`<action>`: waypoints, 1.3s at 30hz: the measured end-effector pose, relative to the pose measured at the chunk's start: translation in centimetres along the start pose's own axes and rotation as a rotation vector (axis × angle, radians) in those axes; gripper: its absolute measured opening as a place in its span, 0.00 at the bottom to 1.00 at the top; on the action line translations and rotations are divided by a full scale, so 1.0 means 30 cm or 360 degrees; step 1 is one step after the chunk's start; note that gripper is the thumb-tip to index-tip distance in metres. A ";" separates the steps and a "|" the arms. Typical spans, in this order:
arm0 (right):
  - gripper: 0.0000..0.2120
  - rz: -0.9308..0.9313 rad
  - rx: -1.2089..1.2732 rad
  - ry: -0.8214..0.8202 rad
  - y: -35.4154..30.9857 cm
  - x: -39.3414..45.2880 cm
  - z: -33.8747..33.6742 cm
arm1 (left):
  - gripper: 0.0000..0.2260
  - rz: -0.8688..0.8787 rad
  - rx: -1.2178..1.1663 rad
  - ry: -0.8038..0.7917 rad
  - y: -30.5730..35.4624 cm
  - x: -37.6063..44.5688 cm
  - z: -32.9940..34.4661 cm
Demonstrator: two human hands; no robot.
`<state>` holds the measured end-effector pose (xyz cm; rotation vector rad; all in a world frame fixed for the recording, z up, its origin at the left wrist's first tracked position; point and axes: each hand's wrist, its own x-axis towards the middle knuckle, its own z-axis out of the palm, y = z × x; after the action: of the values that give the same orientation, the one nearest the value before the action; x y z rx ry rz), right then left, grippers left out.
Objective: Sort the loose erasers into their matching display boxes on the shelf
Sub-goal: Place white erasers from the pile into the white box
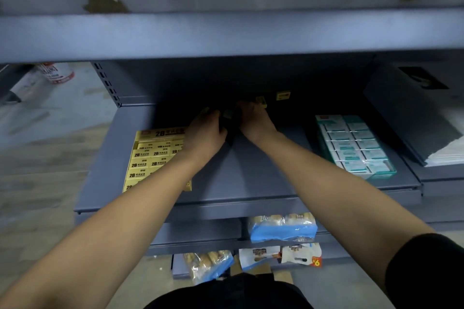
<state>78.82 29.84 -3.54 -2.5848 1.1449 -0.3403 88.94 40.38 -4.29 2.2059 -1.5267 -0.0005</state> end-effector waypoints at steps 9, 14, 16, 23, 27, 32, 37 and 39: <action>0.18 -0.0177 0.0510 0.0222 -0.061 -0.150 -0.031 | 0.10 -0.0050 -0.0136 0.0026 0.019 -0.102 -0.005; 0.19 0.0089 0.0945 -0.0059 -0.051 -0.175 -0.014 | 0.15 0.0007 -0.0219 0.0021 0.026 -0.141 -0.019; 0.16 0.0250 0.1160 -0.0011 -0.037 -0.182 -0.007 | 0.17 0.0008 -0.0239 0.0030 0.022 -0.156 -0.021; 0.13 0.0477 0.1645 0.0042 -0.016 -0.220 -0.032 | 0.16 0.0021 -0.0298 0.0083 0.058 -0.169 -0.024; 0.15 -0.0161 0.0720 0.0325 0.034 -0.252 -0.039 | 0.12 0.0067 -0.0329 0.0141 0.062 -0.168 -0.022; 0.11 -0.0651 0.0286 0.0437 0.082 -0.277 -0.054 | 0.09 0.0101 -0.0374 0.0166 0.097 -0.155 -0.018; 0.13 -0.0595 0.0246 0.0506 0.160 -0.321 -0.112 | 0.13 0.0195 -0.0497 0.0116 0.168 -0.132 0.012; 0.13 -0.0529 0.0262 0.0538 0.228 -0.365 -0.153 | 0.15 0.0245 -0.0542 0.0055 0.214 -0.118 0.036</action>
<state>65.50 32.88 -2.76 -2.6265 0.7336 -0.9337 81.62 41.31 -3.80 1.8122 -1.5448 -0.1614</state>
